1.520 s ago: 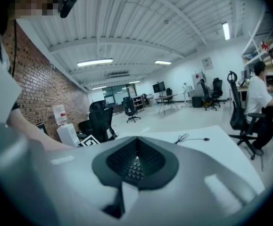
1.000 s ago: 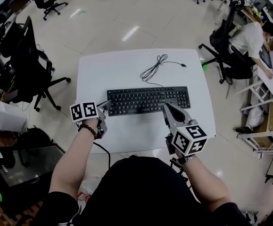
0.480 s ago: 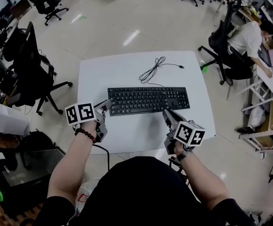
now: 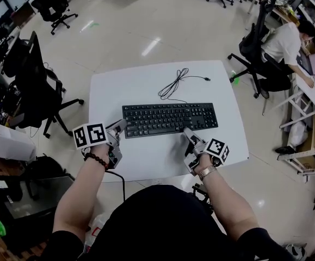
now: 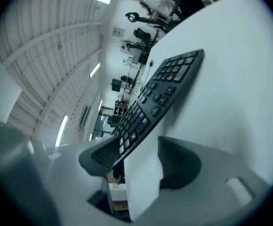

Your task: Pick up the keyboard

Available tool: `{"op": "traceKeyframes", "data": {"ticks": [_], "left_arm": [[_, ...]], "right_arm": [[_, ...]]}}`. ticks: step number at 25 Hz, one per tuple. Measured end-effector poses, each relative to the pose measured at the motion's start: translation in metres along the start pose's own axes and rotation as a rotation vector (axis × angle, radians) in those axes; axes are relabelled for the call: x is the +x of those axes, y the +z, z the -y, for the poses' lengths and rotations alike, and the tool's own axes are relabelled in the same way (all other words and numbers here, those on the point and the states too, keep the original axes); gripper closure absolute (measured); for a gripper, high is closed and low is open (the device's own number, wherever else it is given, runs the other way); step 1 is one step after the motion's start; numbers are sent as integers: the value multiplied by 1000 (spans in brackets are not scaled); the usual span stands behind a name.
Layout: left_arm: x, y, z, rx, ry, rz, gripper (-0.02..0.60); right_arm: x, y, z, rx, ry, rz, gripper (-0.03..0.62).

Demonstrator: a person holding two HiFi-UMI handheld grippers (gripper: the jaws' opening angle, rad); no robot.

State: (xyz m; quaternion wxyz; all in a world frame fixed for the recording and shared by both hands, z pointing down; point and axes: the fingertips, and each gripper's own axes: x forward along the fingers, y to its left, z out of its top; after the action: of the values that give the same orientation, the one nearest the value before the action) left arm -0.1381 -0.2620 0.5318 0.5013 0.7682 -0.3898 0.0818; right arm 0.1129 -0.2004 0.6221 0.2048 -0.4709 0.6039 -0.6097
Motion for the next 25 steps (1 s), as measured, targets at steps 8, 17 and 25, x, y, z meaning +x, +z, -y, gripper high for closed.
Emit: {"op": "traceKeyframes", "data": {"ticks": [8,17,25], "left_arm": [[0,-6,2,-4,4,-11,523],[-3,-6,-6,-39,-17,24,518],[-20,13,7,-50,-142,135,518]], "right_arm": [[26,32,13,182,166,108,361],[20,34,-6,74,152,128,471],[-6,49,-87,-115,231,155,486]]}}
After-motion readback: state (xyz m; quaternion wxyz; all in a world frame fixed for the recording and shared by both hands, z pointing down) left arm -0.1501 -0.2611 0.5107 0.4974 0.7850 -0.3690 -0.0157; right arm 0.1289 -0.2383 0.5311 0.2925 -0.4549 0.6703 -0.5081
